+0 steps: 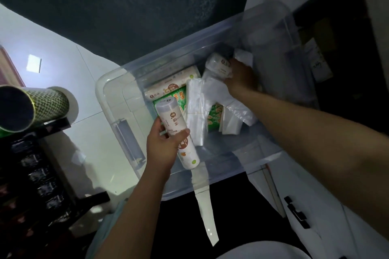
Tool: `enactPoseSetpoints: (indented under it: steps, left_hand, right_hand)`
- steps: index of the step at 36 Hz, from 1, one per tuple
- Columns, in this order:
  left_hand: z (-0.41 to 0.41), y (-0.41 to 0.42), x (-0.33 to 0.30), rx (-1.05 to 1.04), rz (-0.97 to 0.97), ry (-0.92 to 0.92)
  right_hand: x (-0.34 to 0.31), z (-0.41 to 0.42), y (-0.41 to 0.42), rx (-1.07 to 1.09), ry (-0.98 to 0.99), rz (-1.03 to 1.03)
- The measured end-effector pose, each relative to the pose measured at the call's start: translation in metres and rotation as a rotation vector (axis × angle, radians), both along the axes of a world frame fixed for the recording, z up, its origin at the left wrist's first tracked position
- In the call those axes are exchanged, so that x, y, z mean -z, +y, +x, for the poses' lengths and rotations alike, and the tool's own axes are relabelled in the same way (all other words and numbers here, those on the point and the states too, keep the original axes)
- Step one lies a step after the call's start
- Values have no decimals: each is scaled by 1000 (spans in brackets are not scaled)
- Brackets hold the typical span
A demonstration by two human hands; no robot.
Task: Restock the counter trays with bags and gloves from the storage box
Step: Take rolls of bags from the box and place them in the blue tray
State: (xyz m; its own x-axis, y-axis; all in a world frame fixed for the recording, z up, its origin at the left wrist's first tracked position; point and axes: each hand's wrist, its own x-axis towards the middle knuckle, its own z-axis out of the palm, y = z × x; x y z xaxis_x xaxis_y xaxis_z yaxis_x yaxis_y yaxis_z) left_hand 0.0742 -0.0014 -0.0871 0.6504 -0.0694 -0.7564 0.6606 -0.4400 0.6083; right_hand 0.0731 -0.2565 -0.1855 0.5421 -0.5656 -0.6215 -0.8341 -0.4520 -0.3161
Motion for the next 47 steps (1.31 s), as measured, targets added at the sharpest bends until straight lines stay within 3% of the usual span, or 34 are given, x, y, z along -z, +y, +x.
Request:
enactPoseSetpoints:
  steps: [3,8,14,22,29,42,47]
  left_hand:
    - [4,1,-21,-14,-21,-25]
    - [16,1,-60,-12,-58,-39]
    - [26,13,-111,32,-184,-23]
    - [38,64,-171,-10,-406,56]
    - [43,107,-190,16,-534,107]
    - [-8,95,-203,375,-637,286]
    - [-53,77,-229,403,-637,369]
  right_hand:
    - [-33,-18,6,148,-167,-1]
    - [-101,-51,28,218,-501,158]
    - [-171,-74,60,243,-513,180]
    - [-252,-96,128,616,-703,339]
    - [-283,-113,197,719,-769,390]
    - [-352,-219,259,1108,-893,264]
    - [-373,-277,269,1227,-982,182]
